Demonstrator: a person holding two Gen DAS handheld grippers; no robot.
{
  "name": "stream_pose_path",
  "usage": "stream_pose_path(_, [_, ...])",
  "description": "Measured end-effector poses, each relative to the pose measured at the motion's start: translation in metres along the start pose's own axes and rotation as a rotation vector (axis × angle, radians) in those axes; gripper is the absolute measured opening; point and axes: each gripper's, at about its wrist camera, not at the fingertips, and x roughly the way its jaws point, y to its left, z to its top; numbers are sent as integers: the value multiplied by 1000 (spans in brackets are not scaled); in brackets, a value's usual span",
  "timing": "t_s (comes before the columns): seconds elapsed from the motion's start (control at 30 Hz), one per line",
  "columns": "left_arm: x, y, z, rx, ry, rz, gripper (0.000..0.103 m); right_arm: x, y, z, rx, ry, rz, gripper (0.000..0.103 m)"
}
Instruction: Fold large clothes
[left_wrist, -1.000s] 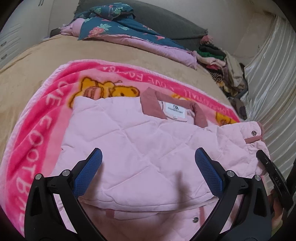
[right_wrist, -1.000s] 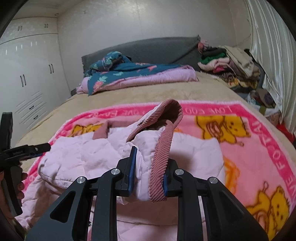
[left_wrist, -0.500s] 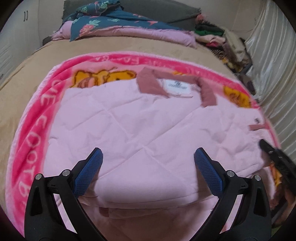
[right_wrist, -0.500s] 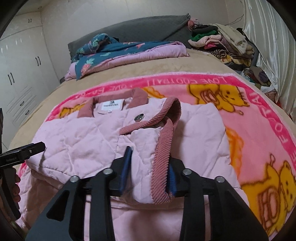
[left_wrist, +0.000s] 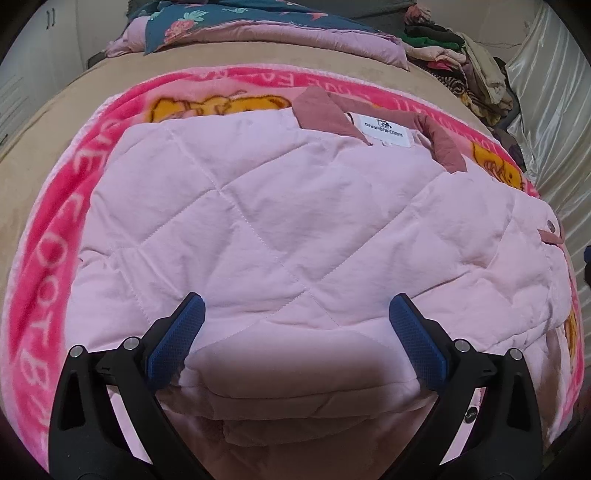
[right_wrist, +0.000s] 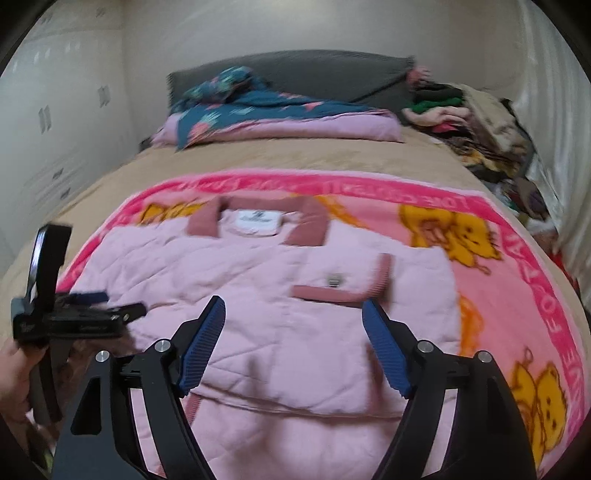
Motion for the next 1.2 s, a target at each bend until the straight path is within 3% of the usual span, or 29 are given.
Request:
stream_pose_path(0.27, [0, -1, -1, 0, -9, -3, 95, 73, 21, -7, -49, 213, -16, 78])
stream_pose_path(0.37, [-1, -2, -1, 9, -11, 11, 95, 89, 20, -16, -28, 241, -15, 80])
stream_pose_path(0.67, [-5, -6, -1, 5, -24, 38, 95, 91, 18, -23, 14, 213, -22, 82])
stream_pose_path(0.93, [-13, -8, 1, 6, -27, 54, 95, 63, 17, -24, 80, 165, 8, 97])
stream_pose_path(1.2, [-29, -12, 0, 8, -23, 59, 95, 31, 13, -27, 134, 115, 35, 98])
